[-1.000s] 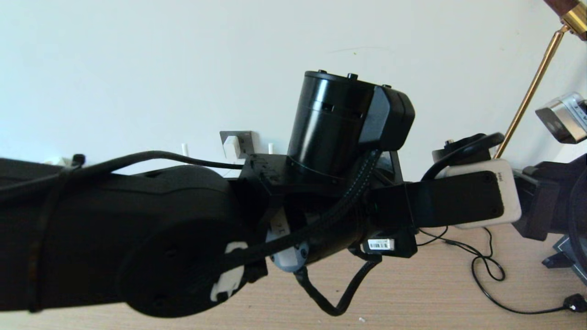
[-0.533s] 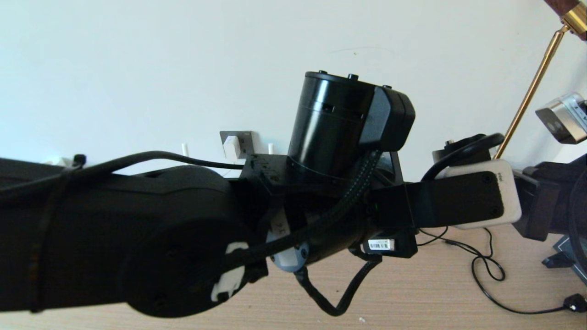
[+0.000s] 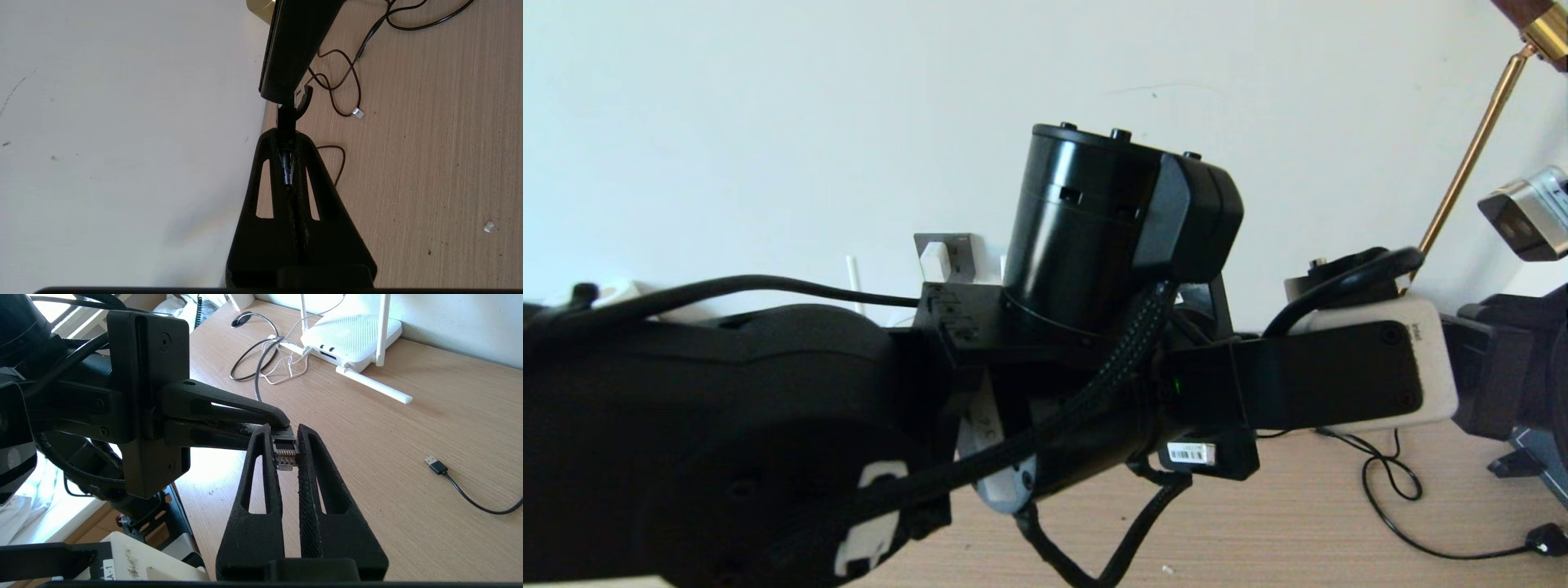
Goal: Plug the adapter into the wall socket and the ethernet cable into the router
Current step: Hand it to the other hand
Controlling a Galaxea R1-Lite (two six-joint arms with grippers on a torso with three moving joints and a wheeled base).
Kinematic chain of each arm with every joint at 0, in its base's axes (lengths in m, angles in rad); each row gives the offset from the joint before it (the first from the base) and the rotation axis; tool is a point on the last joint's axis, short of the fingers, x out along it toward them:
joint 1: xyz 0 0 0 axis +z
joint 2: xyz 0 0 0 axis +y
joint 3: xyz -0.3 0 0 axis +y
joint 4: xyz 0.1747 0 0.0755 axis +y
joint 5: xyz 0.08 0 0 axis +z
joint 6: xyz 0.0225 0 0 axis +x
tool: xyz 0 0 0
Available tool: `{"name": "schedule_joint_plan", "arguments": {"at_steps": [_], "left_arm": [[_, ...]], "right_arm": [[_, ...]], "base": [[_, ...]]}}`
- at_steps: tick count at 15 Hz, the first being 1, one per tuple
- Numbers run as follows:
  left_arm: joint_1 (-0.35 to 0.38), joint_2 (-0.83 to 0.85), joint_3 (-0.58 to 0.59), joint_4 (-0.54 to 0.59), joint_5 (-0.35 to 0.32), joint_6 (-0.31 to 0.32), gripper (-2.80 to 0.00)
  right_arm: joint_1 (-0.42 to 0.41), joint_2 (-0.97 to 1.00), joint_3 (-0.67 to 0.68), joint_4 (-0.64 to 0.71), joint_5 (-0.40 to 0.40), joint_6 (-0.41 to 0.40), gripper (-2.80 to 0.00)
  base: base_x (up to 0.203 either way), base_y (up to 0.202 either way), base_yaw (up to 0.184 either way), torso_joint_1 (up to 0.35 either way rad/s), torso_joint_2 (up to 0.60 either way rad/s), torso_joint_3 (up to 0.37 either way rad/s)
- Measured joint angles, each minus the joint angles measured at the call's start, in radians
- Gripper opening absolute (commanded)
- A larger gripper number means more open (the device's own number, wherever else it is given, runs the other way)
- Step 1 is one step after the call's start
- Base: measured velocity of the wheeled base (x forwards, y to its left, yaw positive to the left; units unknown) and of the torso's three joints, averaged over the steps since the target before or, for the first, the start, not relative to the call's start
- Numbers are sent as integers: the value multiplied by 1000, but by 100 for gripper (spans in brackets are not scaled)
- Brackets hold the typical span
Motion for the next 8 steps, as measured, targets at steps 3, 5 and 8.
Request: {"name": "schedule_joint_plan", "arguments": {"at_steps": [3,5,8], "left_arm": [[1,2,0,1,2,-2,0],[0,10,-5,-26,2,-2,0],[1,12,5,-43,3,4,0]], "right_arm": [[-1,-3,5,-2,-9,-2,-280],[-1,-4,6,-2,-8,-3,-280],[-1,-3,-5,0,-38,26,-280]], "base": [[0,0,0,0,0,0],[0,0,0,0,0,0],[0,0,0,0,0,0]]}}
